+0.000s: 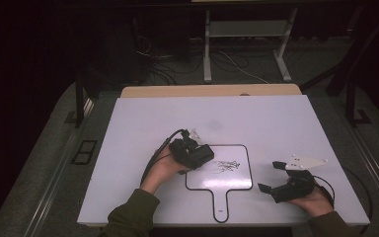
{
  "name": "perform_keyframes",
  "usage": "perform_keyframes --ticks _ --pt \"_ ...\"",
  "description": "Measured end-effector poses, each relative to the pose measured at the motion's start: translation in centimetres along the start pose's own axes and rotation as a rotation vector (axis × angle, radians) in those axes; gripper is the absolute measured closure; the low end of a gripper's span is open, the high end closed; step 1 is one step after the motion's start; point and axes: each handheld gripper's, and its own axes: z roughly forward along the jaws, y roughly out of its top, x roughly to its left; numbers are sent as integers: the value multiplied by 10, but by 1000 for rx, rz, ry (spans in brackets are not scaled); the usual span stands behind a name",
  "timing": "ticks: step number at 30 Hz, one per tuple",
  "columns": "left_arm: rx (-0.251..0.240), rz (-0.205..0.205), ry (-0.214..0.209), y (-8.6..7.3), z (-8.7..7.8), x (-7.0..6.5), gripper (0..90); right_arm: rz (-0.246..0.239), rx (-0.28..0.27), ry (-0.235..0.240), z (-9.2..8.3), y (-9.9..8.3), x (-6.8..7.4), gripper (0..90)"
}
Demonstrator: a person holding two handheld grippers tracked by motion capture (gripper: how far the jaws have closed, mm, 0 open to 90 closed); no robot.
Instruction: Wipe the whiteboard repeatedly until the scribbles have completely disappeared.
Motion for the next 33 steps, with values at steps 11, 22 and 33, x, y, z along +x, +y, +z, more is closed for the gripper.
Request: perform_keyframes --ticks 11,22,33 --pt "3 -30 56 -7 -5 12 390 -1 -4 -1 -1 0 0 0" --pt "21 5 12 -7 -6 -1 390 -1 -2 -1 0 0 0 0" --pt "5 -25 38 -8 -6 11 390 0 0 -2 0 0 0 0"
